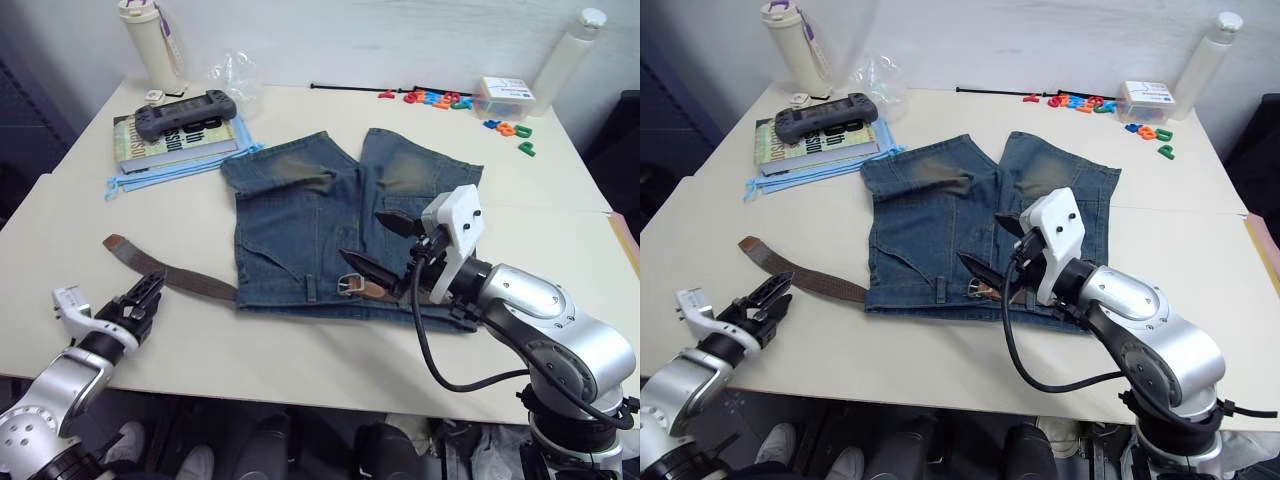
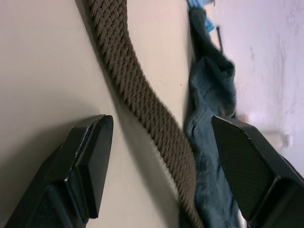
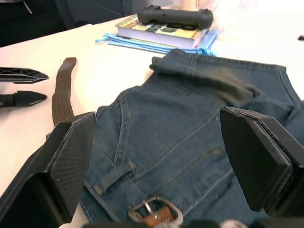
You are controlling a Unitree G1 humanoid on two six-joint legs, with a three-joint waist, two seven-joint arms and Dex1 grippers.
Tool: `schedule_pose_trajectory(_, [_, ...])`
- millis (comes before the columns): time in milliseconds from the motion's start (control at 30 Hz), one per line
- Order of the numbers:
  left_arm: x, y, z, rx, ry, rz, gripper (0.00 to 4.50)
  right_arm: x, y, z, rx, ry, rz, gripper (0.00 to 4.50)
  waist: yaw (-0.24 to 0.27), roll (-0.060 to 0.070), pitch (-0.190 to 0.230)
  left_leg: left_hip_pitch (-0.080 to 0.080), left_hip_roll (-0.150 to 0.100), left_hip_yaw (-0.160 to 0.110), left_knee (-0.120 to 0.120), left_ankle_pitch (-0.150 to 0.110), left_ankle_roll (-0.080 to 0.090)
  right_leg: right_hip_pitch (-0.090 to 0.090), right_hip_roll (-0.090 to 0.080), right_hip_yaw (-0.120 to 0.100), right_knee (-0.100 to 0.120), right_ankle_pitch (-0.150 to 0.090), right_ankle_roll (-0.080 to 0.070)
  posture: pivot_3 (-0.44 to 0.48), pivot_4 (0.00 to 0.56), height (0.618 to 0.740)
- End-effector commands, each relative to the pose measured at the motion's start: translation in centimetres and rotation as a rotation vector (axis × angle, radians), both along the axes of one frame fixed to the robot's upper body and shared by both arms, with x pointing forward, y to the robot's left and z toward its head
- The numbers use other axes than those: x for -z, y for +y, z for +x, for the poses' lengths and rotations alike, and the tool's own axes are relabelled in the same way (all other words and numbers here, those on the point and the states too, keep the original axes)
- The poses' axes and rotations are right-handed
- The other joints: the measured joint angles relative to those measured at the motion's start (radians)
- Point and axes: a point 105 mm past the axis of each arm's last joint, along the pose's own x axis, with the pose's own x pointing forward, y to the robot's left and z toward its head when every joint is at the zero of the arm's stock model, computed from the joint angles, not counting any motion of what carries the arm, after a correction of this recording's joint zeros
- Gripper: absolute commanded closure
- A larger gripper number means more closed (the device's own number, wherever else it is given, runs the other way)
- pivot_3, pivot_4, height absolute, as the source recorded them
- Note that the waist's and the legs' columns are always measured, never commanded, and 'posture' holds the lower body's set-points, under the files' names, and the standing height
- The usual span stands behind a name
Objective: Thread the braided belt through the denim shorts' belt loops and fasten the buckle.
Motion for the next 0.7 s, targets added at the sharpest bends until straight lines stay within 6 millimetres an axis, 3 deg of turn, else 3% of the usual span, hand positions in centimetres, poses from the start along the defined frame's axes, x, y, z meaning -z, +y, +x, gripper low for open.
schedule_pose_trajectory(33, [0.3,-0.5,1.5,-0.017,0.022,-0.068,0.85,-1.2,0.1,-0.3,0.0,-0.069,0.005,0.07,0.006,0.0,0.0,0.0,0.0,0.0,0.0,0.0,0.0,0.0,0.0,0.0,0.0,0.0,0.0,0.0,0.15,0.706])
schedule_pose_trajectory(400, [-0.3,1.4,3.4,-0.223,0.053,-0.172,0.85,-1.6,0.0,-0.1,0.024,-0.086,0.015,0.07,0.003,0.0,0.0,0.001,0.0,0.0,0.001,-0.001,0.001,0.002,0.001,0.0,-0.001,0.0,0.0,0.0,0.15,0.706])
schedule_pose_trajectory(700, [-1.0,-0.3,3.2,-0.169,0.055,-0.191,0.85,-1.9,0.0,0.0,0.031,-0.095,0.023,0.07,0.006,0.0,0.0,0.001,0.001,0.001,0.001,-0.001,0.002,0.002,0.001,0.0,0.0,0.0,0.0,0.0,0.15,0.706])
